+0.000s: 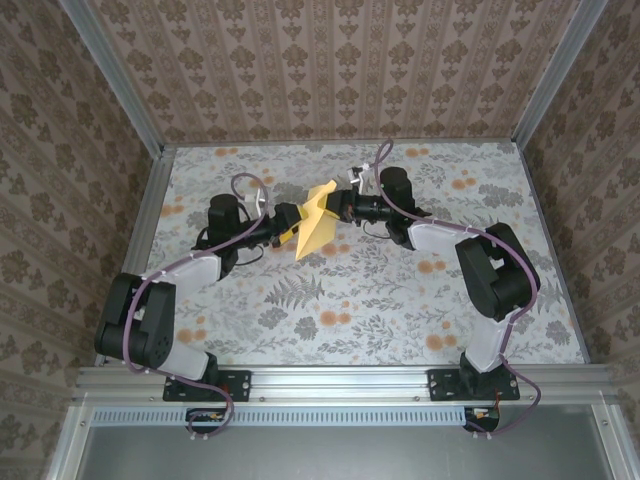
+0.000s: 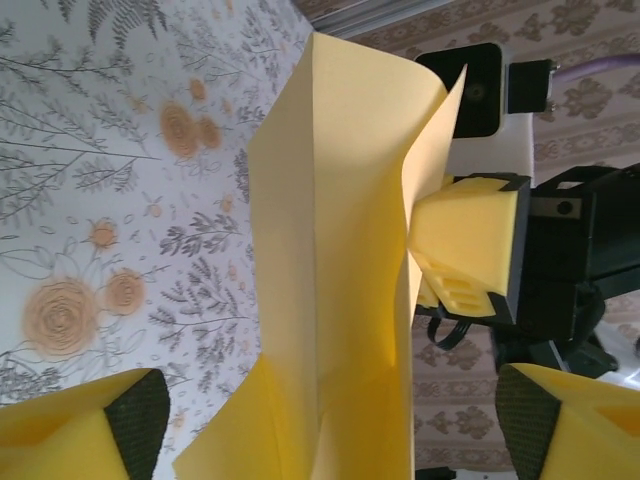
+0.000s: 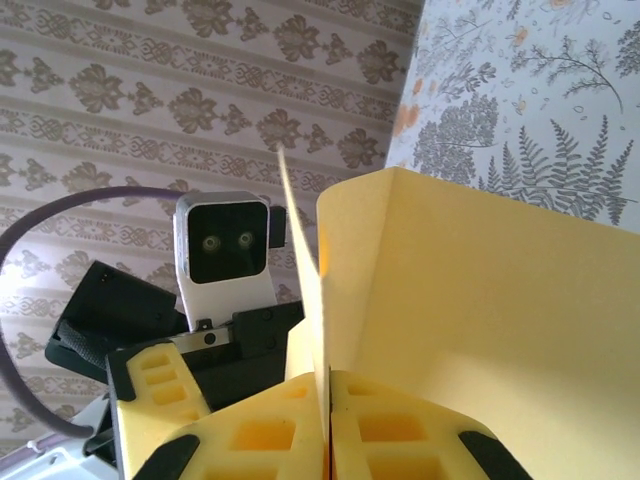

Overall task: Fold a paper plane with a square sheet of paper (pick it up from the middle)
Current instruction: Turn over the paper at the center of the table.

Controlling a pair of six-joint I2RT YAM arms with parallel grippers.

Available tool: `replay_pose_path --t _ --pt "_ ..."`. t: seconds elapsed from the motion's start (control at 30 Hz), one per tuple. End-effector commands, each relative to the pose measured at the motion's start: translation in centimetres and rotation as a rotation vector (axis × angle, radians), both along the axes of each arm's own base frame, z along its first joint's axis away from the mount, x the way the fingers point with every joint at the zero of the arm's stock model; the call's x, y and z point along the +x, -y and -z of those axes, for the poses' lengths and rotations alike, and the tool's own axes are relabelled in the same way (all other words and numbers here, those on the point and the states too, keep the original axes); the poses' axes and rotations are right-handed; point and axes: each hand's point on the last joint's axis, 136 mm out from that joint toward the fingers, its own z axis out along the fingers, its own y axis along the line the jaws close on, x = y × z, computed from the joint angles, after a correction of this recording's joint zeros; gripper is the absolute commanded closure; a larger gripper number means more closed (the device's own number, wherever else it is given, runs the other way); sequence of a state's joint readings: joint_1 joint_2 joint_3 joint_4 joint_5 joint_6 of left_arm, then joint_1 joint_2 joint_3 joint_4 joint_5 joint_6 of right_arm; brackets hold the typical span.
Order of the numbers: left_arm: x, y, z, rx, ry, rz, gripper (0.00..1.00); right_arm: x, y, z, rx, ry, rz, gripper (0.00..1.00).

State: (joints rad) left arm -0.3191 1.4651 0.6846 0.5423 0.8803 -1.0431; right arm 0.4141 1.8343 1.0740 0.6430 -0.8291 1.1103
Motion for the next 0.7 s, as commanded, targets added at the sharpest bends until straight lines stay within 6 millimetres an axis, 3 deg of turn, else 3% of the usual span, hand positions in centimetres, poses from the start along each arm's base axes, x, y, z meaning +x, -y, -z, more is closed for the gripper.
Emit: replay_pose_path --t 0.0,0.2,0.47,0.67 --pt "-0.6 0.4 -2.1 -0.048 0.058 0.035 0.19 0.0 -0.2 -2.2 0.052 0.039 -0.032 0.92" --pt "-0.5 0.9 -2.7 -0.06 0.076 0.048 0.41 0.2 -0.3 -2.0 0.062 0.025 -0.036 0.91" --pt "-0.3 1.2 -3.1 -0.065 0.082 0.052 0.59 0.5 -0.4 -1.2 0.056 0.008 -0.04 0.91" --pt "-0.2 1.3 -3.5 -0.059 0.122 0.061 0.8 0.8 -0.2 -0.3 0.038 -0.008 -0.027 0.9"
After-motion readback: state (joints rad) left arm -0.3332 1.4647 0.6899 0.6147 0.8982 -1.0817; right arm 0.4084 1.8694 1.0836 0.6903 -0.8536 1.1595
